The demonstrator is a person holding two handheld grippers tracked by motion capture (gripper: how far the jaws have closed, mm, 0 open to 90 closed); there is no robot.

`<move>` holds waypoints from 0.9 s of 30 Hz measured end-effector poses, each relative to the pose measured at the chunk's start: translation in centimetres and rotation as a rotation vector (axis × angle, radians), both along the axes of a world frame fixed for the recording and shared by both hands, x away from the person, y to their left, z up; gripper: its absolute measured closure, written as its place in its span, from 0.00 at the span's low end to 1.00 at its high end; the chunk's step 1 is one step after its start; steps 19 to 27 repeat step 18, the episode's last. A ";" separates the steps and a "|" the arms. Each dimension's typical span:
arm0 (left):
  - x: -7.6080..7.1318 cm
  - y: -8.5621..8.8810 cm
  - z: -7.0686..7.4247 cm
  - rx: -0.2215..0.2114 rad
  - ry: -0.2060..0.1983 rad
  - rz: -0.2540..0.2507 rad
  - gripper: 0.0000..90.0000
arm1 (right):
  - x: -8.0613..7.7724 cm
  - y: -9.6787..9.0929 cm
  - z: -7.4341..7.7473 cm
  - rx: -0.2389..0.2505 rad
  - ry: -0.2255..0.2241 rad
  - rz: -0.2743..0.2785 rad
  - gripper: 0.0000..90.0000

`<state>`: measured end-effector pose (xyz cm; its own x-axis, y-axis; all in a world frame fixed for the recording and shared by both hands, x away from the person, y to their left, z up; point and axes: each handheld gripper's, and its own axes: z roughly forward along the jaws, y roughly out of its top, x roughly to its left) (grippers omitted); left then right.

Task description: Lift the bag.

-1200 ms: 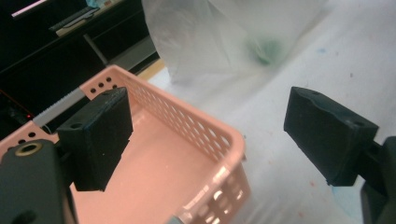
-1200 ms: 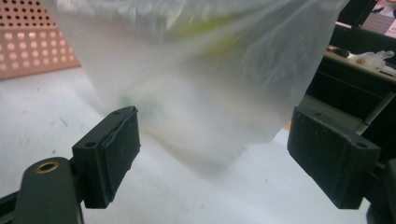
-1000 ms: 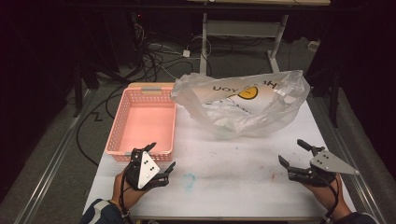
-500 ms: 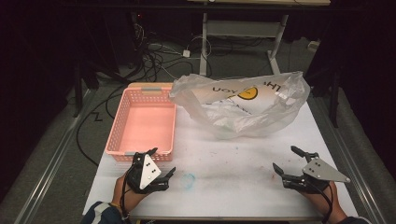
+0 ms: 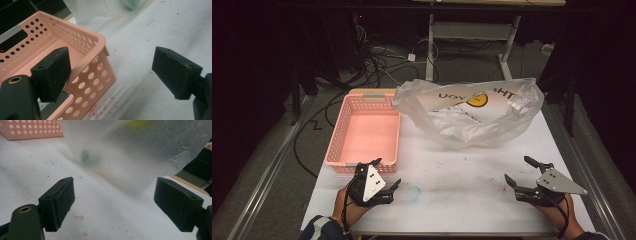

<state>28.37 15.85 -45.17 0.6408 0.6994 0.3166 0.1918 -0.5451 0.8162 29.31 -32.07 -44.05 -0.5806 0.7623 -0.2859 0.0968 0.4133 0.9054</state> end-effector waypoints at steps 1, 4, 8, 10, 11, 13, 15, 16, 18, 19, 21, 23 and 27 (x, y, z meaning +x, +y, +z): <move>0.0 0.0 0.0 0.002 0.000 0.000 0.17 | 0.0 0.0 0.0 -0.004 -0.003 0.003 0.20; 0.1 -0.1 0.0 0.004 0.001 0.002 0.17 | 0.1 0.0 -0.1 -0.002 0.005 0.003 0.20; 0.2 -0.2 0.0 0.007 0.006 0.002 0.17 | 0.1 -0.1 0.0 0.001 0.007 0.003 0.20; 0.2 -0.2 0.0 0.006 0.006 0.002 0.17 | 0.1 -0.2 0.0 0.001 0.005 0.002 0.20; 0.2 -0.2 0.0 0.006 0.006 0.001 0.17 | 0.1 -0.2 0.0 -0.001 0.006 0.002 0.20; 0.2 -0.2 0.1 0.004 0.005 0.000 0.17 | 0.1 -0.2 0.0 -0.004 0.007 0.003 0.20; 0.2 -0.2 0.1 -0.001 0.004 0.000 0.17 | 0.1 -0.1 0.0 -0.010 0.004 0.008 0.20; 0.2 -0.1 0.1 -0.003 0.003 -0.001 0.17 | 0.1 0.0 0.0 -0.011 0.007 0.007 0.20; 0.3 -0.1 0.2 -0.011 0.004 0.000 0.17 | 0.1 0.1 -0.1 -0.019 0.005 0.011 0.20; 0.3 -0.1 0.2 -0.011 0.004 0.000 0.17 | 0.1 0.1 -0.1 -0.019 0.005 0.011 0.20; 0.3 -0.1 0.2 -0.011 0.004 0.000 0.17 | 0.1 0.1 -0.1 -0.019 0.005 0.011 0.20; 0.3 -0.1 0.2 -0.011 0.004 0.000 0.17 | 0.1 0.1 -0.1 -0.019 0.005 0.011 0.20; 0.3 -0.1 0.2 -0.011 0.004 0.000 0.17 | 0.1 0.1 -0.1 -0.019 0.005 0.011 0.20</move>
